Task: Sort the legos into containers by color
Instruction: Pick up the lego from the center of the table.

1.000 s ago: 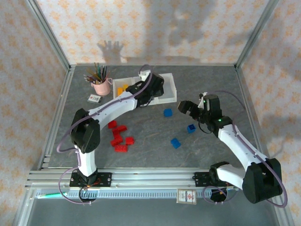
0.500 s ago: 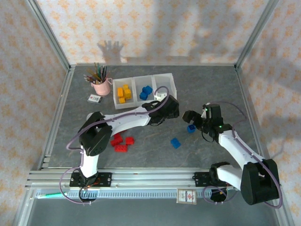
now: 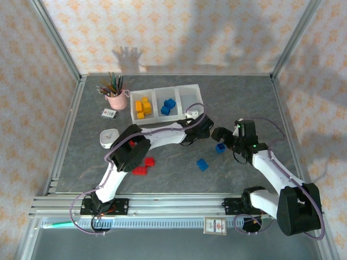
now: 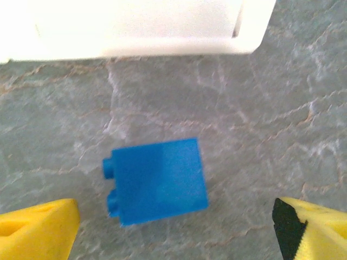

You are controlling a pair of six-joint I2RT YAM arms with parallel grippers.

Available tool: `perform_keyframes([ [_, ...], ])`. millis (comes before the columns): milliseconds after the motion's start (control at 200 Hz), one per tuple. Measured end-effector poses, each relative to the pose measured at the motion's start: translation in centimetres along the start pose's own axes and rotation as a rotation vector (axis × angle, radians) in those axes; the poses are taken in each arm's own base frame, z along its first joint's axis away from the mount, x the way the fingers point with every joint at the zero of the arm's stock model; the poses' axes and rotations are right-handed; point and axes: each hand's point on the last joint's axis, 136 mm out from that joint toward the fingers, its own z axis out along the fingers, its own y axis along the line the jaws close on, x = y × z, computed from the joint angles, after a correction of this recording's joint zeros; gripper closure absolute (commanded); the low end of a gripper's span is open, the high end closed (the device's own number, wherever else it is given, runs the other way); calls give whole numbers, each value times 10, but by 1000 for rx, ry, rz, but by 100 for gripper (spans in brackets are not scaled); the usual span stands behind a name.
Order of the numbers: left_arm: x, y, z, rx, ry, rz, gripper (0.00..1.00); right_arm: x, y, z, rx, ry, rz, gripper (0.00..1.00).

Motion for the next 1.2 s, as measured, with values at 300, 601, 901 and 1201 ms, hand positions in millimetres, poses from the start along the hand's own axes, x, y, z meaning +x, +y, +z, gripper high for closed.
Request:
perform_keyframes([
  [300,-4,6,26,-73,-22,7,24,0,0,0,0,0,0,0],
  [601,-12,15,32,-100,-31,3,50,-1,1,-1,-3,-4,-5,0],
  [901,-7,30,16,-105,-25,20,65,-5,7,-8,-12,-13,-32,0],
  [1201,-39,45,-75,1,-113,-15,69,-9,20,-15,-49,-13,-62,0],
])
